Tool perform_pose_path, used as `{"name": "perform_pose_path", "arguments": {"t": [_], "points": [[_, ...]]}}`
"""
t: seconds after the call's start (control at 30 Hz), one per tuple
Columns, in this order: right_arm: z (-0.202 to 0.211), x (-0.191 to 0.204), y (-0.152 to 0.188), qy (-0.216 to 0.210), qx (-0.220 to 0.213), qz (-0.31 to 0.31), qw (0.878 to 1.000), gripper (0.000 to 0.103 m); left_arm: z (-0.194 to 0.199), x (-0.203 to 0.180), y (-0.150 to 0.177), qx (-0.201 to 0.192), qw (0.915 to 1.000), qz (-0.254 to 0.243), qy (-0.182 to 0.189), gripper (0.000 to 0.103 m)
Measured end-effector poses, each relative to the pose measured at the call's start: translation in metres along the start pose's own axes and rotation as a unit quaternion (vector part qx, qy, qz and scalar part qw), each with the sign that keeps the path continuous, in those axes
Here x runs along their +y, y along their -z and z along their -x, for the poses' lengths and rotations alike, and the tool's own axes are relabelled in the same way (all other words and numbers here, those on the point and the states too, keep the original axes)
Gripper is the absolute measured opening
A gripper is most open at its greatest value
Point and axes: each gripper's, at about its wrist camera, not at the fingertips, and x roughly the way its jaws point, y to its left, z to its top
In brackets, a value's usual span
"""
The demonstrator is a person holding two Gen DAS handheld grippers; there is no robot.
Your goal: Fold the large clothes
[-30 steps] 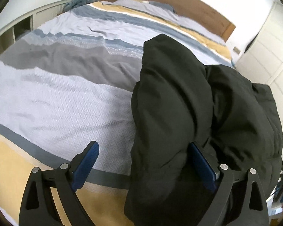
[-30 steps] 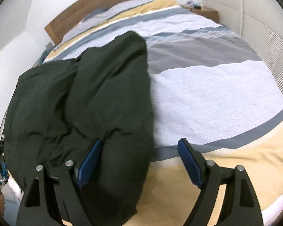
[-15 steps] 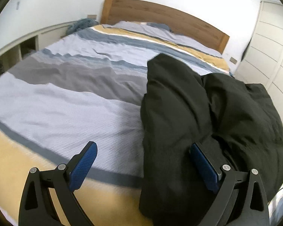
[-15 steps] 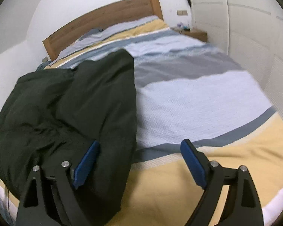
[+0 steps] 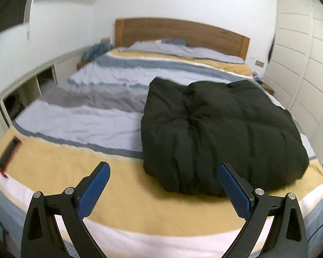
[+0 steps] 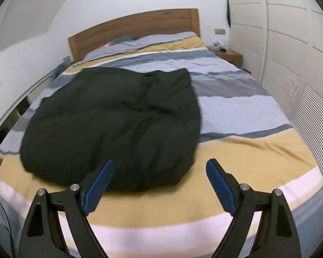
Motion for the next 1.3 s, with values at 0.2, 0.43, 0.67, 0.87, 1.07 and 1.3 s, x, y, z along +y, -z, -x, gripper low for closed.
{"name": "perform_pose_path", "arguments": {"t": [0.2, 0.43, 0.67, 0.87, 1.07, 1.3], "points": [[0.054, 0.045, 0.012, -0.013, -0.036, 0.019, 0.999, 0.088, 0.062, -0.034, 0.014, -0.049, 0.9983, -0.031, -0.006, 0.103], [0.106, 0.07, 0.017, -0.01, -0.079, 0.028, 0.996, 0.088, 0.112, -0.052, 0.027, -0.07, 0.9971, -0.03, 0.001, 0.103], [0.147, 0.08, 0.03, -0.003, -0.112, 0.03, 0.993, 0.088, 0.153, -0.07, 0.032, -0.1, 0.9941, -0.039, -0.013, 0.103], [0.165, 0.083, 0.046, 0.006, -0.123, 0.038, 0.992, 0.088, 0.178, -0.088, 0.037, -0.114, 0.9919, -0.054, -0.017, 0.103], [0.174, 0.09, 0.056, 0.007, -0.127, 0.049, 0.991, 0.088, 0.19, -0.099, 0.044, -0.126, 0.9896, -0.063, -0.027, 0.103], [0.178, 0.095, 0.063, 0.007, -0.131, 0.055, 0.99, 0.088, 0.197, -0.106, 0.053, -0.146, 0.986, -0.069, -0.04, 0.103]]}}
